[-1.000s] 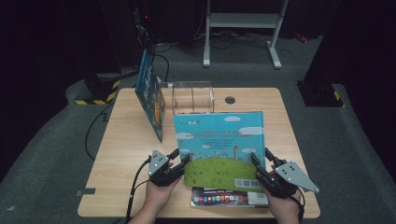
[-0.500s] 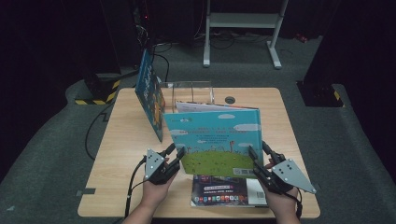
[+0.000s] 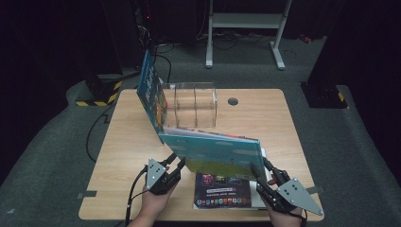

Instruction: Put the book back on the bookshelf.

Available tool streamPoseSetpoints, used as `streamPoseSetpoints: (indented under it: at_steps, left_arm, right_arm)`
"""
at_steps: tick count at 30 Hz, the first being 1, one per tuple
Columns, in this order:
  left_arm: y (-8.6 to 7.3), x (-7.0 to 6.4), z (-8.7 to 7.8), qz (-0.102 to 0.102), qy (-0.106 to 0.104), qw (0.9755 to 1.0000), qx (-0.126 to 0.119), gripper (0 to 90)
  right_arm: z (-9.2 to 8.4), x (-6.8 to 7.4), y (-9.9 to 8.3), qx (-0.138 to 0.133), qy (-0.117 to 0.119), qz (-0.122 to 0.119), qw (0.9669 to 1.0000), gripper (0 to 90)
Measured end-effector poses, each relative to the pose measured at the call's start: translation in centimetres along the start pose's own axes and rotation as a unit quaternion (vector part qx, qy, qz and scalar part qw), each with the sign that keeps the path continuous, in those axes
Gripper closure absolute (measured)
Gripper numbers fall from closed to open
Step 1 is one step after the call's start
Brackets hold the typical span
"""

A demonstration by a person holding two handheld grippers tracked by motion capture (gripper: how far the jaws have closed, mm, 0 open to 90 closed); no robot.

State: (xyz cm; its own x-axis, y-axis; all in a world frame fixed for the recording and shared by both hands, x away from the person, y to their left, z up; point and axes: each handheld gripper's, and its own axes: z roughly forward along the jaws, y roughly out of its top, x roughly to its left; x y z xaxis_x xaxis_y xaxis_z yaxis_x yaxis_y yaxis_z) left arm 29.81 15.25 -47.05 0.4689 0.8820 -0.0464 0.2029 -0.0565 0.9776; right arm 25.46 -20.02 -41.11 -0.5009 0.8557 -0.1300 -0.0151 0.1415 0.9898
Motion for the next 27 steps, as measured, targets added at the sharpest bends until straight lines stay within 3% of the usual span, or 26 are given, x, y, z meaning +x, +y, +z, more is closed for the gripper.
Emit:
streamPoseSetpoints:
  at_steps: [7, 11, 12, 13, 15, 17, 19, 20, 21, 24, 27]
  left_arm:
    - [0.3, 0.6, 0.3, -0.012, -0.021, 0.9997, 0.007, 43.0]
    - [0.9, 0.8, 0.8, -0.022, -0.035, 0.9991, 0.01, 34.5]
    - [0.9, 0.8, 0.8, -0.024, -0.034, 0.9991, 0.01, 34.1]
    - [0.9, 0.8, 0.9, -0.024, -0.033, 0.9991, 0.01, 34.3]
    - [1.0, 1.1, 1.0, -0.029, -0.026, 0.9991, 0.016, 34.0]
    - [1.0, 1.6, 1.1, -0.036, -0.031, 0.9987, 0.019, 35.7]
    - [1.0, 2.1, 1.1, -0.036, -0.022, 0.9987, 0.029, 36.0]
    - [1.0, 2.2, 1.2, -0.039, -0.024, 0.9983, 0.037, 36.4]
    - [1.0, 2.4, 1.2, -0.041, -0.026, 0.9977, 0.047, 36.4]
    - [0.6, 2.5, 1.3, -0.014, -0.024, 0.997, 0.072, 36.3]
    - [0.3, 2.6, 1.3, -0.002, -0.021, 0.9966, 0.08, 37.7]
  right_arm:
    - [0.6, 0.3, 1.0, 0.005, 0.046, 0.017, 0.9988, 45.7]
    - [1.4, 0.5, 2.1, 0.005, 0.072, 0.011, 0.9973, 44.5]
    - [1.6, 0.5, 2.2, 0.005, 0.08, 0.014, 0.9967, 46.3]
    - [1.7, 0.5, 2.3, 0.007, 0.093, 0.018, 0.9955, 53.8]
    - [1.6, 0.6, 2.1, 0.0, 0.096, 0.003, 0.9953, 60.5]
    - [1.3, 0.9, 1.8, 0.005, 0.136, -0.007, 0.9907, 77.6]
    - [1.3, 1.0, 1.7, 0.002, 0.149, -0.002, 0.9888, 80.3]
    - [1.2, 1.5, 1.6, 0.002, 0.126, -0.011, 0.9919, 79.8]
    - [1.3, 1.0, 1.4, 0.002, 0.123, 0.017, 0.9922, 80.3]
    - [1.3, 0.9, 1.3, -0.001, 0.126, 0.019, 0.9918, 80.3]
    - [1.4, 1.4, 1.4, -0.004, 0.124, 0.015, 0.9921, 80.5]
